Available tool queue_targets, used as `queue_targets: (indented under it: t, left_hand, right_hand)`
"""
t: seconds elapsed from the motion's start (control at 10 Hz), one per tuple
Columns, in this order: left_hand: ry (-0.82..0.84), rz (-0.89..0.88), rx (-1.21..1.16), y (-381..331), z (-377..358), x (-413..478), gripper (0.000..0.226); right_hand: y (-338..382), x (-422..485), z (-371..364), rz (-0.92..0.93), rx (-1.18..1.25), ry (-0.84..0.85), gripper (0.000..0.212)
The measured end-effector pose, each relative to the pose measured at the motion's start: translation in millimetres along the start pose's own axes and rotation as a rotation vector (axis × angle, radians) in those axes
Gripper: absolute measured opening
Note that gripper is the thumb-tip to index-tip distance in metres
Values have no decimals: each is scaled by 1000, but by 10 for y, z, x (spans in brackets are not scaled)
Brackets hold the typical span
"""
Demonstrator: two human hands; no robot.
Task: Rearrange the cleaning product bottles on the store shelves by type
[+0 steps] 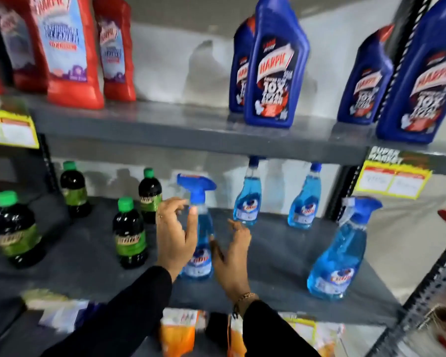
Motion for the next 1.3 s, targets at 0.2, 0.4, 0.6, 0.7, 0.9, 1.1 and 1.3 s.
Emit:
queue_targets:
  t: [0.2, 0.4, 0.6, 0.7, 0.9, 1.1, 1.3]
  left_hand:
    - [524, 629, -24, 1018, -330, -903, 70]
    - [547, 611, -49, 895, -555, -825, 62]
    - [610, 580, -163, 460, -1176, -840, 63]
    - [683, 611, -264, 272, -1533, -925, 65]
    - [677, 563, -326, 85, -1722, -945, 49]
    - [707, 600, -316, 93, -1724, -1006, 55]
    - [570, 373, -58, -26, -1304, -895, 49]
  right_hand:
    - [-669, -348, -511, -418, 190, 235, 45]
    - [-849, -305, -337, -506, 259, 129, 41]
    - [-1158, -210, 316, -562, 184, 6, 46]
    - [-1286, -184, 664, -571, 161, -56, 44]
    - [-1414, -199, 832, -579, 175, -48, 40]
    - [-1408, -236, 799, -606, 149, -24, 45]
    - [-1147, -409, 910, -498, -154, -65, 33]
Point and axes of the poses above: each hand's wrist, its own x-axis towards the middle knuckle, its own z-axis out of the back of the hand, y = z × x, the point moved 9 cm from there along x, towards the middle knuckle, and after that the axes turned 4 degrees about -z, right-handed, at the moved point
